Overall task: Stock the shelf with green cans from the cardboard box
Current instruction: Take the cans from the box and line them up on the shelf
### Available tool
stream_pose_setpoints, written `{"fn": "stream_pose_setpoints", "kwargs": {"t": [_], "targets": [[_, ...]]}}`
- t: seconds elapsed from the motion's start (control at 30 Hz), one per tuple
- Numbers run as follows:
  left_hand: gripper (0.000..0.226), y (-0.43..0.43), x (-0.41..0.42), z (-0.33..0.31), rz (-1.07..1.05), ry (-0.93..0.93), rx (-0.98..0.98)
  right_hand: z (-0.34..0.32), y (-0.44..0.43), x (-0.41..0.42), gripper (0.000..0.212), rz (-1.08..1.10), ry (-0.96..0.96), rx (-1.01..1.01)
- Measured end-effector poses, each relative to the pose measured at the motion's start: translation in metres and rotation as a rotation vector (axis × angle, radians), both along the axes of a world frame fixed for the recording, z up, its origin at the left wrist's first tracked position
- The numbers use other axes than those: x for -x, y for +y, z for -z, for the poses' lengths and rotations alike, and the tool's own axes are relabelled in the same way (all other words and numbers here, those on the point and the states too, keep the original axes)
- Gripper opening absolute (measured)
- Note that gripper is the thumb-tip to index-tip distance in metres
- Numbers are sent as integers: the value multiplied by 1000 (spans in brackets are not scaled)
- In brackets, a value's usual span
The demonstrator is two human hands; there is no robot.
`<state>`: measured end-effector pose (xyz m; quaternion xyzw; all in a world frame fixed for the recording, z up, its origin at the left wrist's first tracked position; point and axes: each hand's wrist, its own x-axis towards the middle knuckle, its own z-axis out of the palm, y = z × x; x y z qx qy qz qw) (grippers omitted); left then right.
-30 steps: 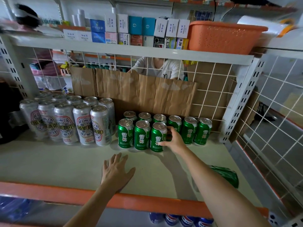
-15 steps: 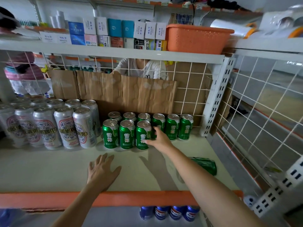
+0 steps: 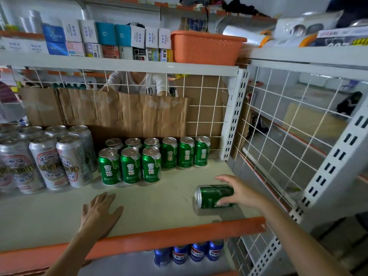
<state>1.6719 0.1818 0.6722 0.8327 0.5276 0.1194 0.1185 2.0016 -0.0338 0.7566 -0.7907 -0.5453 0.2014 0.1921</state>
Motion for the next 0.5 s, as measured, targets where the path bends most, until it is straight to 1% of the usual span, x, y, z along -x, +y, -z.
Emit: {"fn": "stream_pose_setpoints", "kwargs": {"t": [0.1, 0.17, 0.23, 0.37, 0.5], "targets": [[57, 0, 1, 1, -3, -1, -2, 14, -17, -10, 93, 41, 42, 11], [57, 0, 0, 1, -6, -1, -11, 19, -22, -9, 97, 52, 94, -23], [56, 1, -1, 1, -8, 3, -15, 21, -24, -7, 97, 83, 99, -47], [57, 0, 0, -1, -7, -11, -21, 27, -19, -4, 84, 122, 59, -89], [61, -4, 1, -2, -5, -144, -22, 30, -18, -6, 73, 114, 27, -120]]}}
